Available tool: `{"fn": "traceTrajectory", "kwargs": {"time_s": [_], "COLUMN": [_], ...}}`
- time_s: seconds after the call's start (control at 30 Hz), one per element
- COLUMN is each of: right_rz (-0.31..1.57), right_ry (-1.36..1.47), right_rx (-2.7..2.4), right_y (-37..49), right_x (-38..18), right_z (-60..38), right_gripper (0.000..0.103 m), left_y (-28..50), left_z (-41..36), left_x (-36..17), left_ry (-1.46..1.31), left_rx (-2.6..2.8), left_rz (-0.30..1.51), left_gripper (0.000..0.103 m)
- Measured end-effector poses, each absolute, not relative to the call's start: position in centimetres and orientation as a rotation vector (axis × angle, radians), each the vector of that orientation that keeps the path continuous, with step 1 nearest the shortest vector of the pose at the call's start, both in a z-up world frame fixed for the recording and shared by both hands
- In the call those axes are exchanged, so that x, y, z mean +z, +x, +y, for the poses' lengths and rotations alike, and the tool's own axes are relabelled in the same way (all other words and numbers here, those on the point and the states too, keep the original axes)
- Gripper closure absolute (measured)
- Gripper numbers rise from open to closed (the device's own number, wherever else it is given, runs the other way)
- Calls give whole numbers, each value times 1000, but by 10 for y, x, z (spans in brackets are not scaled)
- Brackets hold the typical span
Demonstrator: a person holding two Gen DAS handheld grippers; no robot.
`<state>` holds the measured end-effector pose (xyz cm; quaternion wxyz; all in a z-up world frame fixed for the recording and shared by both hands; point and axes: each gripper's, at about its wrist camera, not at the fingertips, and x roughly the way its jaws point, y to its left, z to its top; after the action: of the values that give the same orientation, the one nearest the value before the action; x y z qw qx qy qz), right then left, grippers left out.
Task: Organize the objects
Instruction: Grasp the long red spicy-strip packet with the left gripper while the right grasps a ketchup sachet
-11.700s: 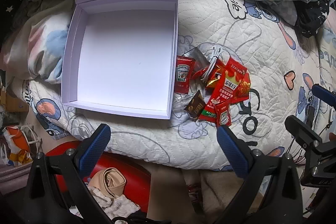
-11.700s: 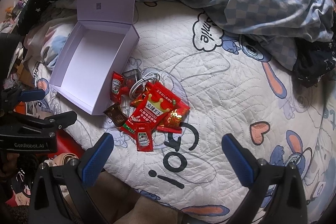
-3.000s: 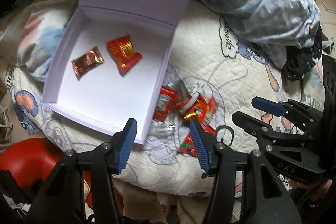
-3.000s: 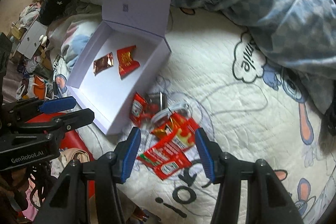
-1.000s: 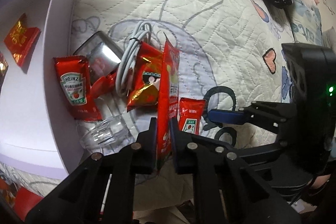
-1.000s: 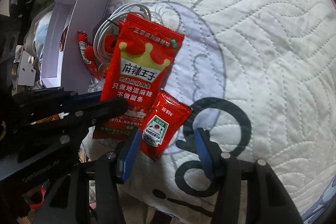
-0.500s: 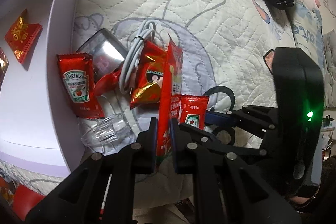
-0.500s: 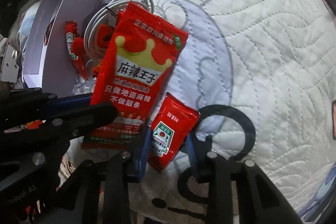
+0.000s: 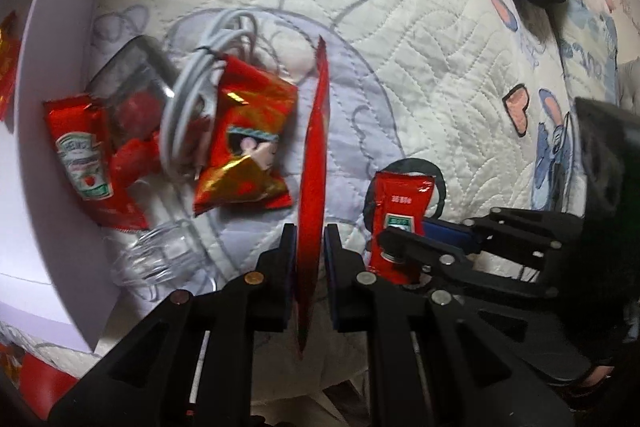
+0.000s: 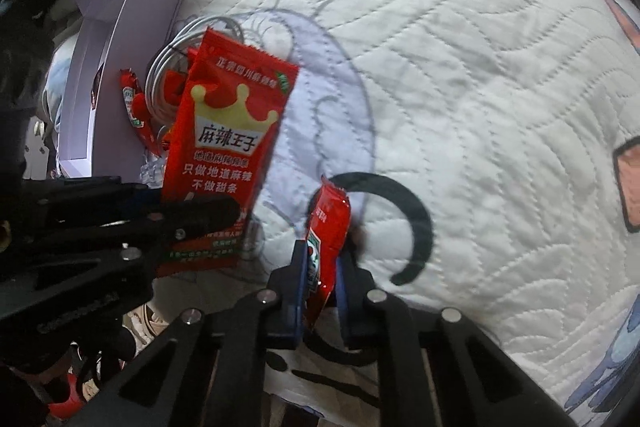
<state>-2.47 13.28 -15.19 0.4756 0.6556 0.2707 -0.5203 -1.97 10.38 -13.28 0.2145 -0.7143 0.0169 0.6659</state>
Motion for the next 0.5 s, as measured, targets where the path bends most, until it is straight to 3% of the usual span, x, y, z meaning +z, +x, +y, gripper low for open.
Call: {"fn": "traceTrajectory", "kwargs": {"time_s": [0.1, 0.5], "right_rz": [642, 608], "right_ry": [1616, 1623], "right_rx": [-1277, -1257], "right_y": [-27, -60], "right_x": [-152, -131], "right_z": [136, 142], "right_gripper": [91, 96], "left_y": [-18, -11], "left_z": [111, 119], "left_x": [-136, -113], "left_ry": [-1977, -1994], "left_rx": [1884, 1865], "left_rz": [117, 84], "left_gripper": [94, 94]}}
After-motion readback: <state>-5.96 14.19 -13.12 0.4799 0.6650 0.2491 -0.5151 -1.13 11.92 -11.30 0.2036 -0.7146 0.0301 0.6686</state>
